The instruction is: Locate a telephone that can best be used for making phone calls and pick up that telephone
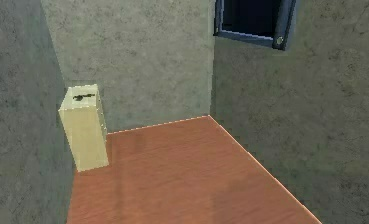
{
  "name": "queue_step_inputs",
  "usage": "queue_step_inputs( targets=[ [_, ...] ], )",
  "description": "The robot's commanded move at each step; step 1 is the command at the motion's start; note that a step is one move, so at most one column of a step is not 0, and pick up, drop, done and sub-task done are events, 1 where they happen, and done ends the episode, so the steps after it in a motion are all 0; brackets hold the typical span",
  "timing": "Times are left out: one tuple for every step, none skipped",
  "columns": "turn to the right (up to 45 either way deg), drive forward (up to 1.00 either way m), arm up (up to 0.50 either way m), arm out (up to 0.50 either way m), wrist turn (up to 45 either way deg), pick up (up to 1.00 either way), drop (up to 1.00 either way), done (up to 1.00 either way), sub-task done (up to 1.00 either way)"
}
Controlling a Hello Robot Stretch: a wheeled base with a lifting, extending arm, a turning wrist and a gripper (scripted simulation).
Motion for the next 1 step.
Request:
queue_step_inputs(
  targets=[
    [0.0,0.0,0.5,0.0,0.0,0.0,0.0,0.0,0.0]
  ],
)
